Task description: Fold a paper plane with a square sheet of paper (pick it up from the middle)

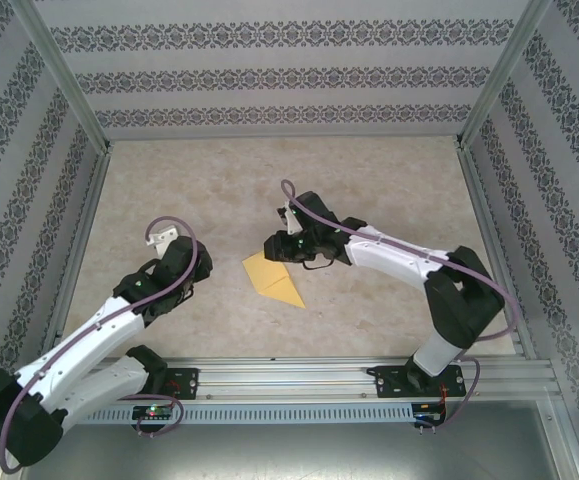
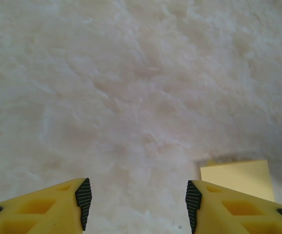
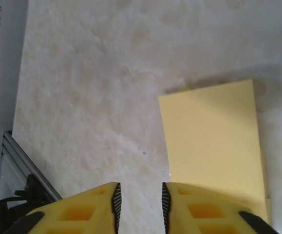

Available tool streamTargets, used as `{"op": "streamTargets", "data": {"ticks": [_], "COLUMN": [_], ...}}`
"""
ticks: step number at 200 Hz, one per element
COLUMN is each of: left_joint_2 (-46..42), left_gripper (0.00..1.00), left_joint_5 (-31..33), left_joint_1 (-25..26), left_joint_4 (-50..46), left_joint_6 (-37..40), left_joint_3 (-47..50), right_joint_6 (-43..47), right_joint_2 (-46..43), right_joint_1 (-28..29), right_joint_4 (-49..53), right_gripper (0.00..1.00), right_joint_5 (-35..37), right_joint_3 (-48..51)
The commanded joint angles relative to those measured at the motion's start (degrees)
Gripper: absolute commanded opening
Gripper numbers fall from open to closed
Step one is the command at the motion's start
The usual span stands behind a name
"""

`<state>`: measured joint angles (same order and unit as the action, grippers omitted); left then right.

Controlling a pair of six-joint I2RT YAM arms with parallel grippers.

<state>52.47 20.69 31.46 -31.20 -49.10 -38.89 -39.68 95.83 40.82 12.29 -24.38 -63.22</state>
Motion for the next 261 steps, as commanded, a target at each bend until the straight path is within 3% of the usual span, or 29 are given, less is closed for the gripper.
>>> {"op": "streamTargets", "data": {"ticks": [1, 35, 83, 159, 168, 186, 227, 261], "left_joint_2": [3.08, 7.57, 12.18, 19.33, 20.33, 22.20, 26.45, 30.90], "left_gripper": [0.57, 0.59, 0.59, 0.59, 0.59, 0.59, 0.59, 0.59], "left_joint_5": [-5.65, -11.88, -15.87, -21.53, -22.67, -25.51, -32.65, -36.73], "left_joint_1": [-0.48, -0.55, -0.53, -0.54, -0.53, -0.59, -1.57, -2.15], "left_joint_4": [2.78, 4.92, 5.19, 6.42, 6.49, 7.12, 10.29, 12.04], "left_joint_6": [2.69, 5.21, 5.98, 5.96, 6.06, 6.52, 3.18, 1.84], "left_joint_3": [-3.02, -4.64, -6.37, -8.92, -9.31, -10.04, -11.06, -12.64], "right_joint_6": [-2.18, -4.67, -13.42, -33.29, -31.88, -25.51, -10.27, -8.61], "right_joint_2": [3.75, 10.39, 14.08, 5.15, 3.74, 1.03, -11.64, -11.67], "right_joint_1": [-1.16, -2.53, -5.74, -2.68, -2.92, -5.39, -3.35, -0.65], "right_joint_4": [-5.19, -4.96, -15.79, -30.66, -33.14, -33.22, -17.97, -16.44], "right_gripper": [0.25, 0.20, 0.17, 0.17, 0.18, 0.21, 0.20, 0.13], "right_joint_5": [-4.58, -3.40, -1.79, 18.58, 18.61, 10.80, 8.13, -0.43], "right_joint_3": [0.48, -1.37, 6.30, 24.90, 25.89, 24.17, 22.27, 22.26]}}
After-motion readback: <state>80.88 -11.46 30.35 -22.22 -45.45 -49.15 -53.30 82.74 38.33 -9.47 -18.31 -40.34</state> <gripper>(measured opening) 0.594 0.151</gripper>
